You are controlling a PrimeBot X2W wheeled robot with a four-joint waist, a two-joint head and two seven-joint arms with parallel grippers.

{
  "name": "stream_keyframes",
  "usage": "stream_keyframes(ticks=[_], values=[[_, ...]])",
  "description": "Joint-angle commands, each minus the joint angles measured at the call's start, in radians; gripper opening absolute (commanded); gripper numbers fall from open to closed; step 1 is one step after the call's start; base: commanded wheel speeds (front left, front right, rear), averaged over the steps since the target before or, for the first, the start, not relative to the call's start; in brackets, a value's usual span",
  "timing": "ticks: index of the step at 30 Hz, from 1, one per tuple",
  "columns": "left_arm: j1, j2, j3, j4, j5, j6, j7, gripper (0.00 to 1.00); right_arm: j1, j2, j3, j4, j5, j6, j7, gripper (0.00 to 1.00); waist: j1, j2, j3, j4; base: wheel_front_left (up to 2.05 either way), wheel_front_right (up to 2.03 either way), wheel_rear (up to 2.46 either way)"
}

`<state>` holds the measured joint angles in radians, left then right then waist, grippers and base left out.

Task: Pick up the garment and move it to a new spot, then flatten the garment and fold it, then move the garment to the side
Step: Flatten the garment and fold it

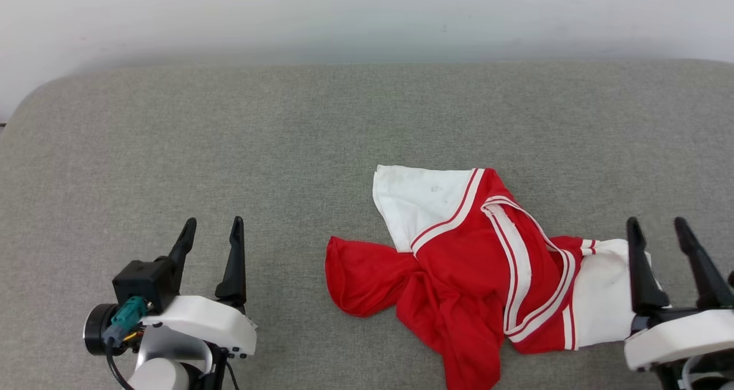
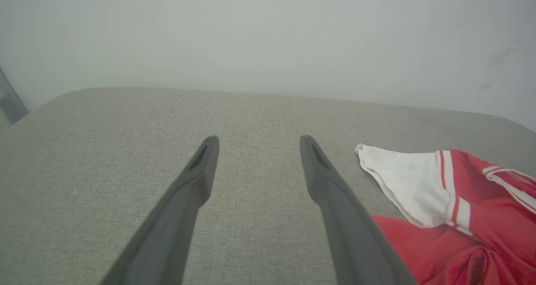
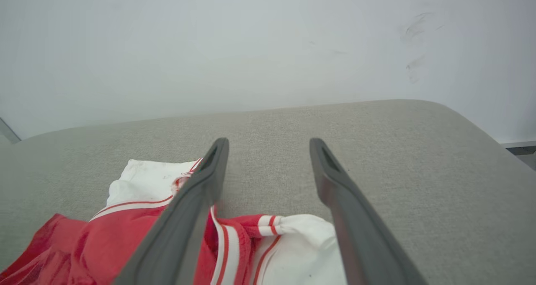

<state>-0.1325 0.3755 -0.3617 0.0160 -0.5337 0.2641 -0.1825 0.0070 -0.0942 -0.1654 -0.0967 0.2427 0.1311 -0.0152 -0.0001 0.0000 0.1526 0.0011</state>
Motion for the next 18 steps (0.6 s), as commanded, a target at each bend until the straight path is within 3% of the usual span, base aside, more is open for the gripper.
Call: stream_keyframes(ticks=[1, 9, 18], values=[[-0.003, 0.012, 0.004, -0.003, -0.007, -0.002, 0.012, 1.0, 0.022, 0.011, 0.022, -0.028, -0.009, -0.001, 0.003, 1.0, 0.0001, 0.0, -0.005, -0.007, 0.0, 0.0, 0.0], [-0.095, 0.06, -0.013, 0.007, -0.046, -0.056, 0.16, 1.0, 0.068, 0.036, 0.126, -0.146, -0.032, -0.001, 0.005, 1.0, 0.0001, 0.0, 0.005, -0.058, 0.0, 0.0, 0.0], [-0.332, 0.068, -0.112, 0.089, -0.088, -0.156, 0.457, 1.0, 0.061, 0.045, 0.17, -0.167, -0.014, -0.001, -0.012, 1.0, 0.0001, 0.0, 0.08, -0.143, 0.0, 0.0, 0.0]])
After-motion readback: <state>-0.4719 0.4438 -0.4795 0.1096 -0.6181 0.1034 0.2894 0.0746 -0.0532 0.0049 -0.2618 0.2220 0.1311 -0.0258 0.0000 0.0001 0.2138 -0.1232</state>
